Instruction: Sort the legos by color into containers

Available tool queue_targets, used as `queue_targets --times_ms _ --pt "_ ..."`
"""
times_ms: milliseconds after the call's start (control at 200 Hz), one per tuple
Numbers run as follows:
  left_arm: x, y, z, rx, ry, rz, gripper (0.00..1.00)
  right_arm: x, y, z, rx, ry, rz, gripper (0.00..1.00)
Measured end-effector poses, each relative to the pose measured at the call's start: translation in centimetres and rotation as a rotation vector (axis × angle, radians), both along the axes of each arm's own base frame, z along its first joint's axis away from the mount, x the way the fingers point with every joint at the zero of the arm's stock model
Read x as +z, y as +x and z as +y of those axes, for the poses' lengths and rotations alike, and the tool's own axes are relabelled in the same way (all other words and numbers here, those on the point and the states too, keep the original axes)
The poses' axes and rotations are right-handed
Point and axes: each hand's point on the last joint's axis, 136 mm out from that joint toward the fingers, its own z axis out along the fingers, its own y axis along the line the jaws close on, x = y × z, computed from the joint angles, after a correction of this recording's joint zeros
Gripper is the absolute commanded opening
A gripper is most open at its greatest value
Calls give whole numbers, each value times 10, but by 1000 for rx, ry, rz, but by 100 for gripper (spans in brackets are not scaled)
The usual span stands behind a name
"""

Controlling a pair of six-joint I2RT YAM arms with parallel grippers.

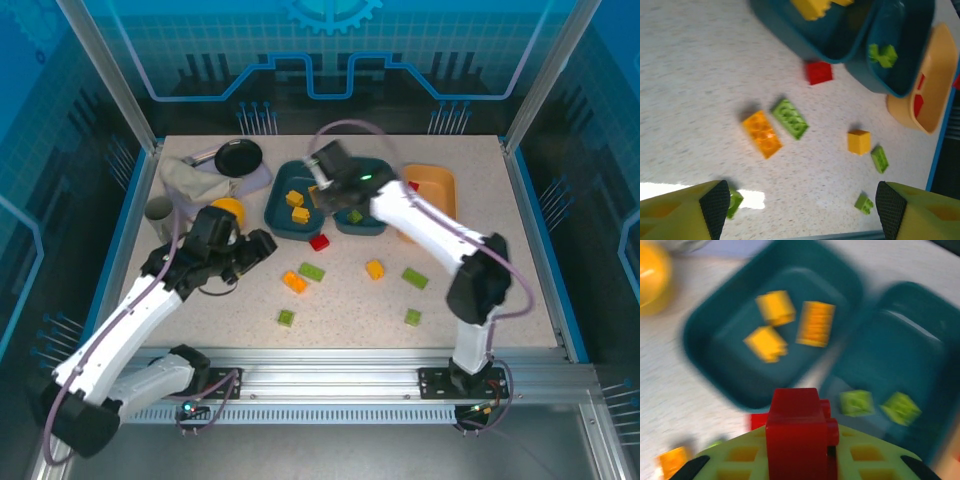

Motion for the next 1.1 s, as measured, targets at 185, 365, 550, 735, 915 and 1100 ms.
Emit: queue_targets --times_ms 185,365,550,735,915,1100 --pt "19 44 -60 -148 -13 -64 80 -29 36 -156 -405 0 65 19" --pt "24 83 -105 -239 -19 -94 80 -70 45 -223 -577 -32 167 19" --pt "18 109 -145 -322 -9 -99 80 -119 72 -259 -661 -72 271 21" --pt "0 119 -177 -404 10 -76 79 -149 96 -271 -679 -97 330 29" --pt "-23 118 -205 -479 42 -39 77 -152 97 -272 -672 -100 359 50" --pt "-49 109 -221 -516 83 36 75 -141 96 -265 -655 -84 352 57"
